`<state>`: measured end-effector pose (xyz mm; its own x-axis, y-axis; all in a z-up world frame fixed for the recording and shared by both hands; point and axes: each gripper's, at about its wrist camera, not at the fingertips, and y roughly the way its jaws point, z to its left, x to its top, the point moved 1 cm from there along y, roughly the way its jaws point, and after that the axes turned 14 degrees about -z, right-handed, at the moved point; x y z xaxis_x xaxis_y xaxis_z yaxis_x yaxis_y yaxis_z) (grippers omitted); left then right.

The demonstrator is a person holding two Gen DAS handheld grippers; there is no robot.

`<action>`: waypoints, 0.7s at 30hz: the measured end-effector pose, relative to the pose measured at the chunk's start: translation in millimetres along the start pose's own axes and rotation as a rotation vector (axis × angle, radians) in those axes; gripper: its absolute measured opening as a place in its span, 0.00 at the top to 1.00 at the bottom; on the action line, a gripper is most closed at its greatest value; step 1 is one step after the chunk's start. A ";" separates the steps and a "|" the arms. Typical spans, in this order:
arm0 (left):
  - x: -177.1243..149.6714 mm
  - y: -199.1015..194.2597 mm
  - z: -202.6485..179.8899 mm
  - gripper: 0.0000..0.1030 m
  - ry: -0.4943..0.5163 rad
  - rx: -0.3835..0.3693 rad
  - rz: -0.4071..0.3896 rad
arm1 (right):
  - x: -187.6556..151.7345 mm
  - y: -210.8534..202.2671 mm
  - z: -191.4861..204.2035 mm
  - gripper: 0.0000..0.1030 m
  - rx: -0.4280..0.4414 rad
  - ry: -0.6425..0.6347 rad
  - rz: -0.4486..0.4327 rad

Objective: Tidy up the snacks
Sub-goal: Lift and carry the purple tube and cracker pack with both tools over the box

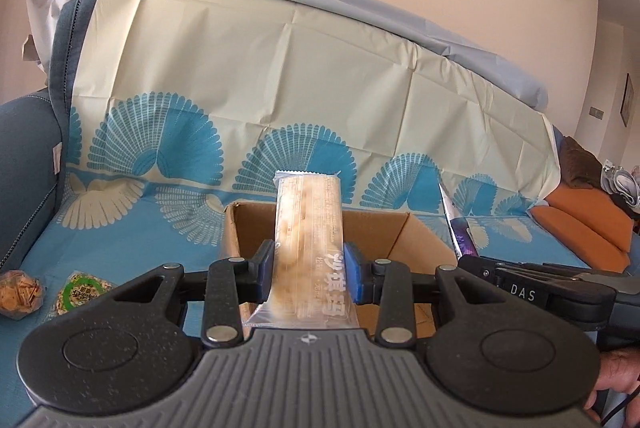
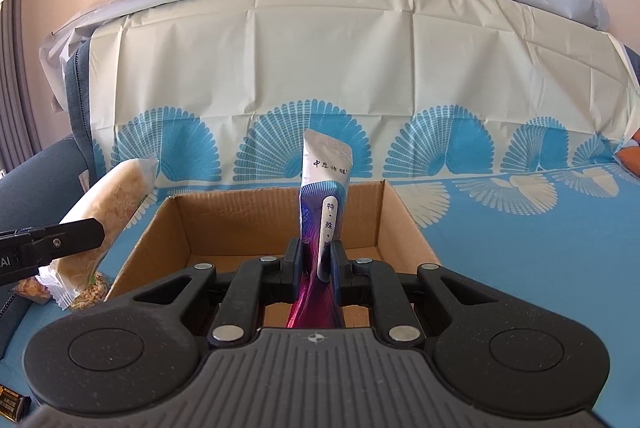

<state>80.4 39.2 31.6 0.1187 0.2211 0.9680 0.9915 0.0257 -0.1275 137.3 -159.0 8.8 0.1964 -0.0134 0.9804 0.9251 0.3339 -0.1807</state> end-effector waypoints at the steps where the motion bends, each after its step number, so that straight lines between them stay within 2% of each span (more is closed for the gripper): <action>1: -0.3 0.5 -0.7 0.61 -0.003 -0.001 0.001 | -0.2 0.2 -0.2 0.86 -0.002 -0.002 0.002; 21: -6.1 6.3 -14.2 0.62 -0.020 -0.050 0.012 | -1.4 1.7 0.7 0.86 -0.011 -0.021 0.008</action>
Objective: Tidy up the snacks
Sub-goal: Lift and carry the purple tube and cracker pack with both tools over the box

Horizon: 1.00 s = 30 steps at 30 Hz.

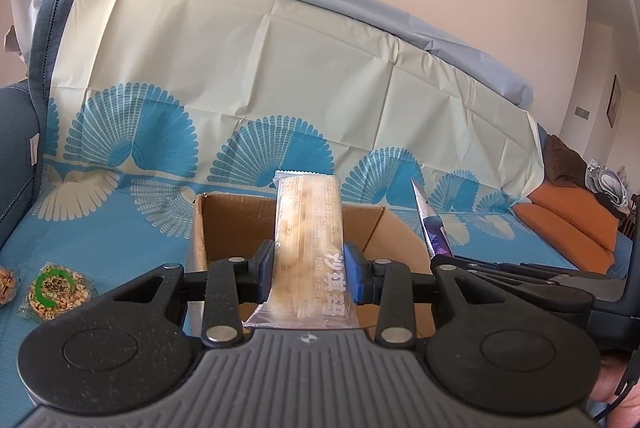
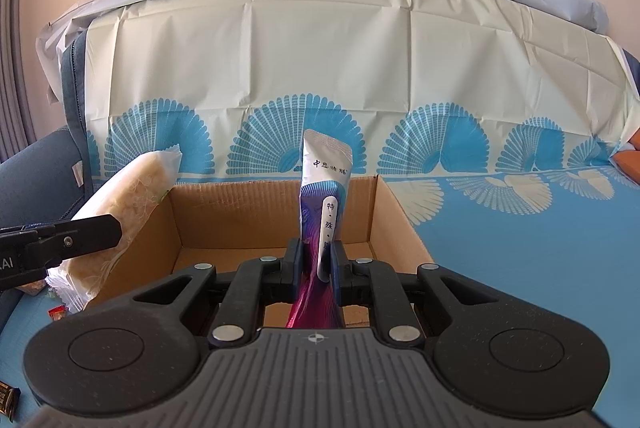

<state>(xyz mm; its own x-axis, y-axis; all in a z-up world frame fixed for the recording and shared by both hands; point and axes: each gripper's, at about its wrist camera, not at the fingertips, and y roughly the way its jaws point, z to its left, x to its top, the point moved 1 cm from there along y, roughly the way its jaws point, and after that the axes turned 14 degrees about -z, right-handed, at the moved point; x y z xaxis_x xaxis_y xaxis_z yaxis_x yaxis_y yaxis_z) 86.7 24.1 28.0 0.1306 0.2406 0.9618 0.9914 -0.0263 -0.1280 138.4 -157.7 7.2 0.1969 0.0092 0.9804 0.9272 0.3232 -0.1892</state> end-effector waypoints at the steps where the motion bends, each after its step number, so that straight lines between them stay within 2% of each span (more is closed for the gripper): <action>1: -0.3 0.2 -0.1 0.62 0.001 -0.001 0.000 | -0.2 0.2 0.0 0.86 0.000 0.000 0.001; 30: -3.3 3.2 -4.1 0.62 0.000 -0.024 0.012 | -0.6 2.1 1.6 0.86 0.003 -0.009 0.004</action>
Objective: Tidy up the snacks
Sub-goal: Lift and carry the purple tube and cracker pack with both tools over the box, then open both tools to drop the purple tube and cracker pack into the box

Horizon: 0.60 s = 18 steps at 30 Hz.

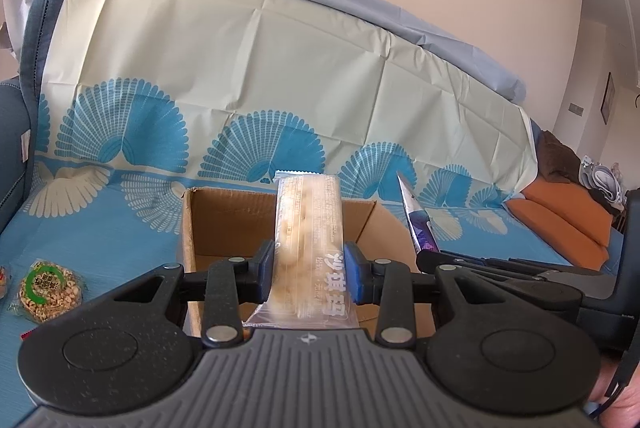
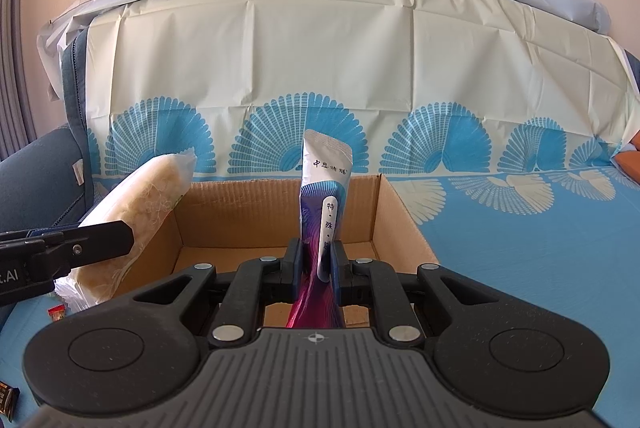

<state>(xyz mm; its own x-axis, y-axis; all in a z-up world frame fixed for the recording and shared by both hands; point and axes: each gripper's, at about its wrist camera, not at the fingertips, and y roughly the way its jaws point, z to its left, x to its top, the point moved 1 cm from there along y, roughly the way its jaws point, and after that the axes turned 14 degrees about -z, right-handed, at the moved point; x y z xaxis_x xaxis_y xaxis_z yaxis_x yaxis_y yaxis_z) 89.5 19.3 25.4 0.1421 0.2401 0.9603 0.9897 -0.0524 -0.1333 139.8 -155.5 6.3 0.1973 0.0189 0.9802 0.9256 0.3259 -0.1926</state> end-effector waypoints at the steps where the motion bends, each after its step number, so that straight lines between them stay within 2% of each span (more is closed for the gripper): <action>1: 0.0 0.1 -0.1 0.62 0.001 0.000 0.000 | 0.0 0.0 0.0 0.86 0.000 0.000 0.000; 18: -0.6 -0.1 -0.1 0.62 -0.004 -0.001 0.002 | -1.1 1.7 1.5 0.86 0.007 0.000 0.004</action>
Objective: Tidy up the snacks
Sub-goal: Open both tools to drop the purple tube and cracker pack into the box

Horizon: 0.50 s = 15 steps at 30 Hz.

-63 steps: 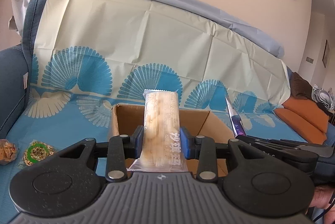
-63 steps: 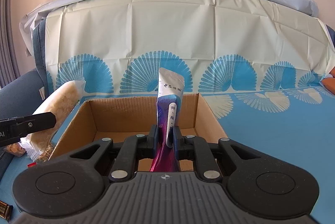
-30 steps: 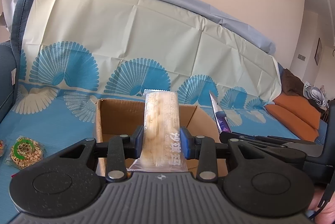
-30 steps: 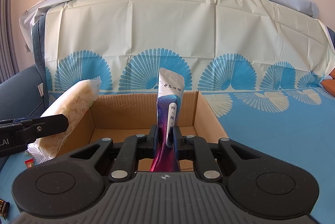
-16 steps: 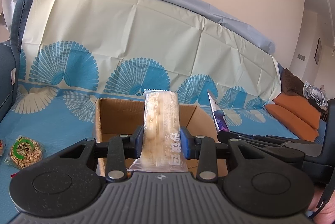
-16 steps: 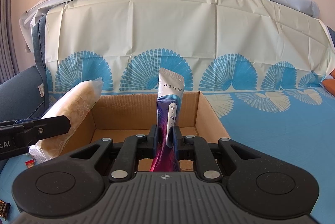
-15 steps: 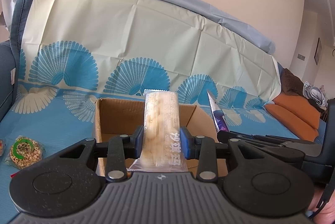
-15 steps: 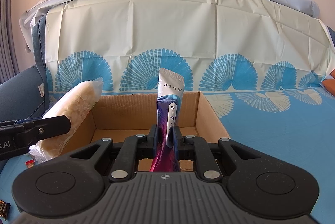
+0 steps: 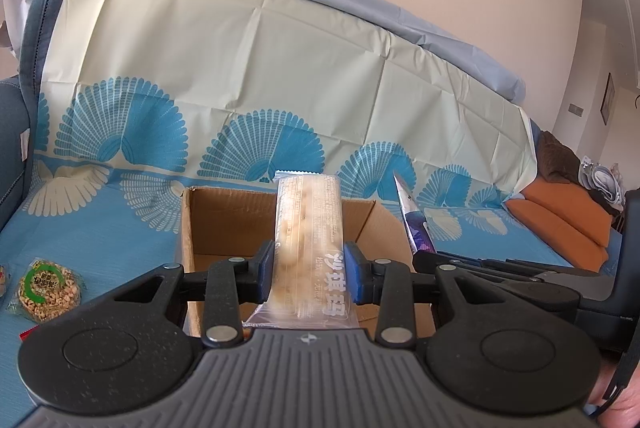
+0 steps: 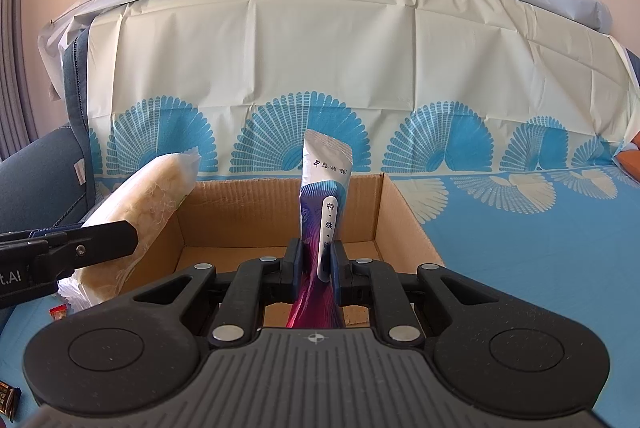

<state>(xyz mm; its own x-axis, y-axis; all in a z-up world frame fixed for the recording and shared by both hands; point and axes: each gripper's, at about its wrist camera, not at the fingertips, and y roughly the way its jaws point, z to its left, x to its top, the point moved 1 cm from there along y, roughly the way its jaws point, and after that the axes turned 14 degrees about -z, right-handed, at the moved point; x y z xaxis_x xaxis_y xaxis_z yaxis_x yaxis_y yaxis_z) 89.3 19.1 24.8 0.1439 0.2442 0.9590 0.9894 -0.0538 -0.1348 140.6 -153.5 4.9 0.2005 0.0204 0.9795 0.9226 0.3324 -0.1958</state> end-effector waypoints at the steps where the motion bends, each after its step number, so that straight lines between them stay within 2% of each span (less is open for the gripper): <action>1: -0.1 0.0 0.1 0.62 -0.001 -0.002 0.001 | 0.0 0.3 0.2 0.86 0.001 0.001 0.001; 5: -1.2 2.1 0.3 0.60 -0.020 -0.034 0.025 | -0.9 2.0 -1.2 0.83 -0.004 0.001 0.011; 8: -1.8 1.4 -0.7 0.49 -0.011 -0.026 0.020 | -0.9 3.7 -2.0 0.64 -0.021 0.004 0.017; 15: -0.5 0.9 6.8 0.48 -0.030 0.009 0.013 | 0.0 4.3 1.1 0.58 -0.028 0.020 0.011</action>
<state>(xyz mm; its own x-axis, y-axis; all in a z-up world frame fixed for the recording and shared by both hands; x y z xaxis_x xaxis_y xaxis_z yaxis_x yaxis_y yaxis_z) 90.3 25.5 22.5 0.1571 0.2728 0.9491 0.9876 -0.0489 -0.1494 144.2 -151.1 4.1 0.2170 0.0051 0.9762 0.9290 0.3059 -0.2081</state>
